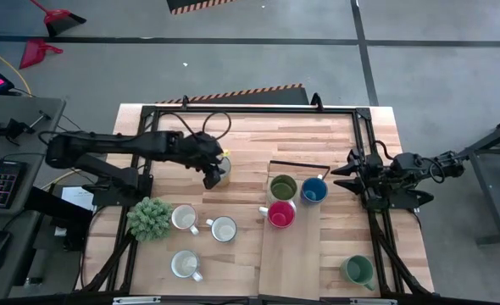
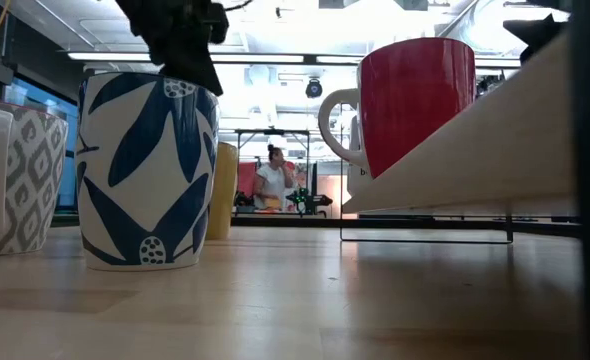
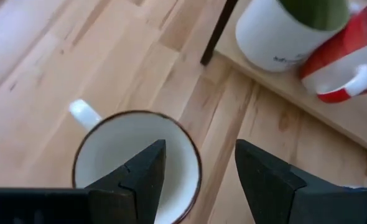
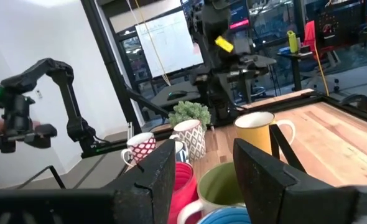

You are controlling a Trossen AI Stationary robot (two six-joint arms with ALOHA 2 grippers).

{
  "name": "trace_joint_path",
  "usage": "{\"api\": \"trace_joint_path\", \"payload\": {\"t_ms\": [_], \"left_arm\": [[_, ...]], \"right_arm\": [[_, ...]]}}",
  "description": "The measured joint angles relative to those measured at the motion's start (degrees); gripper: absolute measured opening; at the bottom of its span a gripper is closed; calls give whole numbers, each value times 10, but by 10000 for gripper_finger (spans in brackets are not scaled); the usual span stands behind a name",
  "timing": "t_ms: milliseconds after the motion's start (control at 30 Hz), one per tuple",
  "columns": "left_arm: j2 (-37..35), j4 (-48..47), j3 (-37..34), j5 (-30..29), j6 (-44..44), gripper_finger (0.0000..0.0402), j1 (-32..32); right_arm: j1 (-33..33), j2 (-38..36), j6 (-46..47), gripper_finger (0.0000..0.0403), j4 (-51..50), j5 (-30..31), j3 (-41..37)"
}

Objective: Place coffee mugs
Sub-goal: Put the yellow mug on the shelf

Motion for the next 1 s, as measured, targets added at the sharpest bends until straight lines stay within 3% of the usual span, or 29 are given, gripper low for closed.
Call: {"api": "trace_joint_path", "payload": {"t_ms": [1000], "left_arm": [[116,-10,0,3,-49,184,-24]], "right_arm": [[0,0,17,146,-33,-1,0]]}}
